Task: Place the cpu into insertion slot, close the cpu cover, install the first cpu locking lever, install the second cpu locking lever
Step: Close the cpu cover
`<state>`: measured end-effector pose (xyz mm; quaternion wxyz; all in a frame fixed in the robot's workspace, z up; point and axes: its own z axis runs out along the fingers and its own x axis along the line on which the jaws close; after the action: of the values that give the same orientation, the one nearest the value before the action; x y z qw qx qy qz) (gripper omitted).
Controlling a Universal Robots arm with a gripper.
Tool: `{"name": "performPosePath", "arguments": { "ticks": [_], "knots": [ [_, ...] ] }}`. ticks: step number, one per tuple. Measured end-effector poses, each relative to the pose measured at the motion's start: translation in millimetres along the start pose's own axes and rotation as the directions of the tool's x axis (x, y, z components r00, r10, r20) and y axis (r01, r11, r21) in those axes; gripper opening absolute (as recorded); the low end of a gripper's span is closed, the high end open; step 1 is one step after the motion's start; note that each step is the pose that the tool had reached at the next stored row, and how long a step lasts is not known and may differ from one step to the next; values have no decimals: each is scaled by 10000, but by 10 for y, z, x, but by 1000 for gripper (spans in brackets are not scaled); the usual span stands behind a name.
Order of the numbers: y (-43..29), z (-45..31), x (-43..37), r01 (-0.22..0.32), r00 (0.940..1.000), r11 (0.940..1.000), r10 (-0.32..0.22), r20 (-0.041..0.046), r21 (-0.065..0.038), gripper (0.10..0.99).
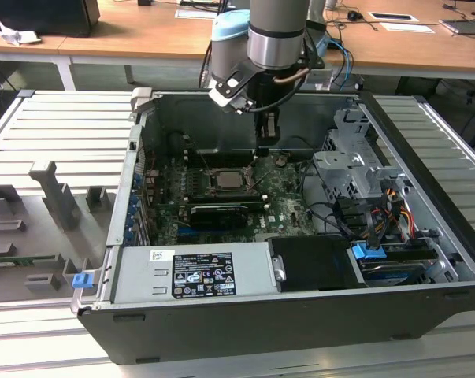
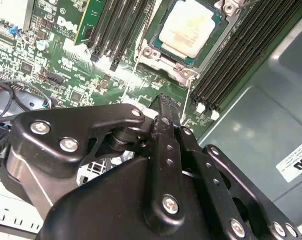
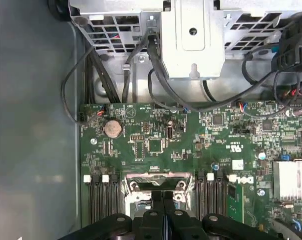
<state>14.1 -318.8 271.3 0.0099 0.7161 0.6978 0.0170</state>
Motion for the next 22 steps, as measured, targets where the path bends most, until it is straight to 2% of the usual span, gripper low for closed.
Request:
{"name": "performPosePath", "arguments": {
  "ticks": [1, 3, 6, 10, 16, 22],
  "knots": [
    [24, 1, 1, 0, 10000, 10000, 0, -1, -1, 106],
    [131, 6, 3, 2, 10000, 10000, -2, -1, 3, 106],
    [177, 12, 4, 98, 10000, 10000, -98, -3, 12, 106],
    [231, 24, 6, 502, 9987, 9987, -502, -20, 31, 106],
    [358, 74, 12, 508, 9987, 9987, -508, -22, 93, 106],
    [393, 151, 12, 510, 9987, 9986, -510, -22, 138, 106]
  ]
}}
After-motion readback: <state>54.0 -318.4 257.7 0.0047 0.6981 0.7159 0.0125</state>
